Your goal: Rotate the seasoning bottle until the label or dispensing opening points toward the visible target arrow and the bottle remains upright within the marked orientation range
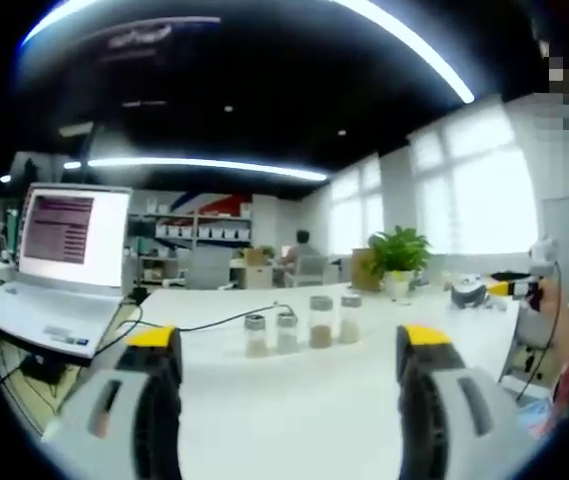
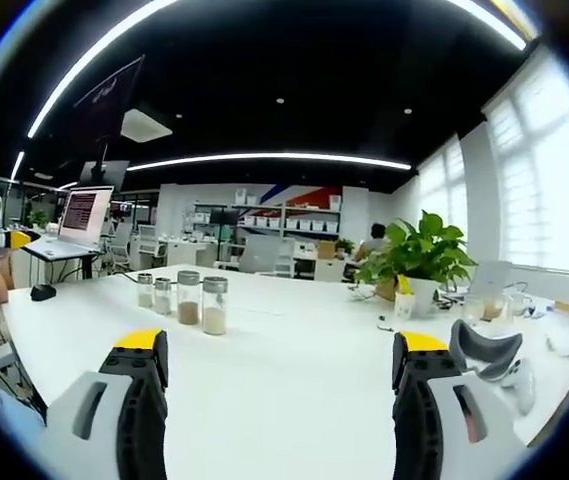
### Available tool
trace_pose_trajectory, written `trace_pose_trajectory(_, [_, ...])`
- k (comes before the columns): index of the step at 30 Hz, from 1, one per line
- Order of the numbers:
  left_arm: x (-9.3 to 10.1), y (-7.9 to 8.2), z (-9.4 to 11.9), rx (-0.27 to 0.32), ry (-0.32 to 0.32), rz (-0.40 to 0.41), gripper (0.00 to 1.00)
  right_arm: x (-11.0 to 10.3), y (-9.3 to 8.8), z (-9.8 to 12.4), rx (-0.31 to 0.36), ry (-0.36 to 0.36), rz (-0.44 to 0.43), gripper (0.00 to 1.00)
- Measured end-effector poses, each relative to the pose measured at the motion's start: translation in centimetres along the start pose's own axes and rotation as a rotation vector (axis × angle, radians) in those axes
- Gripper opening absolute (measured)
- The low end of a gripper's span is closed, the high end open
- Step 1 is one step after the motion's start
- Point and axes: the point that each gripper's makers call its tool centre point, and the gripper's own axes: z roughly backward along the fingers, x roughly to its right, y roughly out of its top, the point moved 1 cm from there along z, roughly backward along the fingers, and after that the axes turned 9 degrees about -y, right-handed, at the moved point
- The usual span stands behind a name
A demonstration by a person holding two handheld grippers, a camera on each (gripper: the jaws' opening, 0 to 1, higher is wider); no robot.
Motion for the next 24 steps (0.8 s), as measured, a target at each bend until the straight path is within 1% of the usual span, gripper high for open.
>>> trace_pose_trajectory(6, [0.4,0.1,0.0,0.000,-0.024,-0.012,0.94,-0.2,0.0,0.0,-0.003,0.006,-0.005,0.97])
trace_pose_trajectory(13, [0.5,-0.2,-0.3,-0.013,-0.034,-0.012,0.94,-0.7,-0.3,-0.4,-0.008,0.032,-0.032,0.96])
trace_pose_trajectory(15, [0.8,0.5,-0.3,0.036,-0.045,-0.004,0.94,-1.0,-0.5,-0.5,-0.017,0.041,-0.035,0.96])
trace_pose_trajectory(17, [0.9,0.8,-0.2,0.055,-0.056,0.008,0.94,-1.3,-0.6,-0.6,-0.021,0.046,-0.031,0.96])
trace_pose_trajectory(19, [0.9,0.9,-0.1,0.061,-0.056,0.013,0.94,-1.4,-0.7,-0.8,-0.018,0.051,-0.044,0.96])
trace_pose_trajectory(24, [0.2,0.6,0.0,0.046,-0.033,0.011,0.93,-1.5,-1.1,-1.8,-0.022,0.073,-0.087,0.96])
